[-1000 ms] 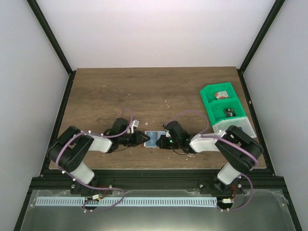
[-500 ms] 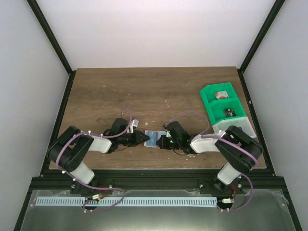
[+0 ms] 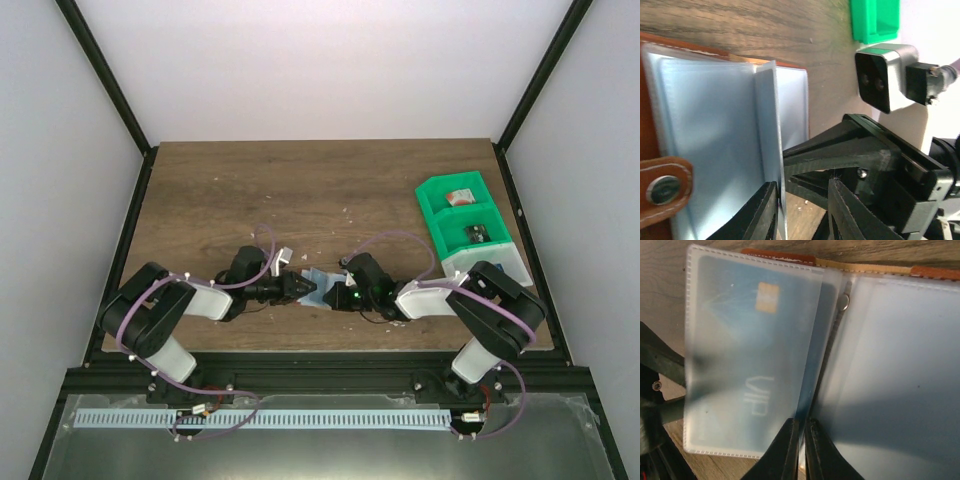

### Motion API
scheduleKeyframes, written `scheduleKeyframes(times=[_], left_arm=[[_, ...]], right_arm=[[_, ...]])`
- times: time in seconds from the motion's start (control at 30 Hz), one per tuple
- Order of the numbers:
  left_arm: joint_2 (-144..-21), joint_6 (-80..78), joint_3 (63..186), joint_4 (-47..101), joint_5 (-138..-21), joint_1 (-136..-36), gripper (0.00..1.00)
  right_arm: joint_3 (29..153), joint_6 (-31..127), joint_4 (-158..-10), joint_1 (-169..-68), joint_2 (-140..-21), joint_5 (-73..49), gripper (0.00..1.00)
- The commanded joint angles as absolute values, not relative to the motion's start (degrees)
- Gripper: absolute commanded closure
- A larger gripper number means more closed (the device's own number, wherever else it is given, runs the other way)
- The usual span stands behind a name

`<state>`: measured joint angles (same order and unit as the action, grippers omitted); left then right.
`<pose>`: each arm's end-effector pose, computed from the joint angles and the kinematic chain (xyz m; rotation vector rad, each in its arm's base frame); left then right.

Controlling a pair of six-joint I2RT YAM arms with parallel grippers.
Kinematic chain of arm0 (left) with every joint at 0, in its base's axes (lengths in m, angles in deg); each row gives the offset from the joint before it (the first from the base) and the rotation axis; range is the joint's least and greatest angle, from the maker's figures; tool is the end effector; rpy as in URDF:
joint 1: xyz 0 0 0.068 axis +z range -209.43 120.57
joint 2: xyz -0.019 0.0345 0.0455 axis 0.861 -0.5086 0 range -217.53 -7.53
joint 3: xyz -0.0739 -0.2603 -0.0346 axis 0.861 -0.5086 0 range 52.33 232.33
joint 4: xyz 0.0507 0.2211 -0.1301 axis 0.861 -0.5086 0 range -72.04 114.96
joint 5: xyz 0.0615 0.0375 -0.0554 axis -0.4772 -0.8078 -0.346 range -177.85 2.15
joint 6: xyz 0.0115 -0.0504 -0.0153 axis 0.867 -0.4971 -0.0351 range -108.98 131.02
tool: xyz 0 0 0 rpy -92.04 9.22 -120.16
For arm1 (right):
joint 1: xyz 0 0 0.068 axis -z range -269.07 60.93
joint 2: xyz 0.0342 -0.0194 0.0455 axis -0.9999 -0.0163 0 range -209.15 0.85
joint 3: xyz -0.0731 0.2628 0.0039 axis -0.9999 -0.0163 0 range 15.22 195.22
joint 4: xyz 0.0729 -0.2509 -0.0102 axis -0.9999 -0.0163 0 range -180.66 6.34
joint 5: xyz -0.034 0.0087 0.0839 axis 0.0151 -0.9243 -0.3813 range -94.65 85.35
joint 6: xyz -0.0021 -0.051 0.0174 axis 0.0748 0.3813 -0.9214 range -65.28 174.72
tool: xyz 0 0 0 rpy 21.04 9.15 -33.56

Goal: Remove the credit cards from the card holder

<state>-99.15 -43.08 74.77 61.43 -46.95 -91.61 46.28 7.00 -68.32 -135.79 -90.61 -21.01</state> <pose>0.2039 -0.1557 0.1151 0.0237 2.4549 -1.5532 0.1821 0.2081 0.1174 -0.1325 2.6139 1.0484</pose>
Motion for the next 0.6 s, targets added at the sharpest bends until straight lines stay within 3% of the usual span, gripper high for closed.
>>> scheduleKeyframes(times=[0.0,0.2,0.47,0.57], left_arm=[[-99.51,-44.42,74.81,65.74,-43.61,-92.15,0.69],[-98.95,-43.16,75.32,63.46,-44.63,-92.19,0.7],[-98.46,-36.81,76.93,54.13,-48.85,-92.14,0.91],[-98.71,-36.44,76.85,54.19,-48.83,-92.09,1.0]], right_arm=[[45.8,6.56,-69.13,-136.35,-91.39,-21.29,0.93],[45.03,6.25,-69.02,-136.37,-88.71,-19.68,0.91],[42.89,5.71,-67.03,-136.35,-84.33,-18.05,0.91],[42.23,5.13,-64.71,-136.35,-83.62,-18.92,0.85]])
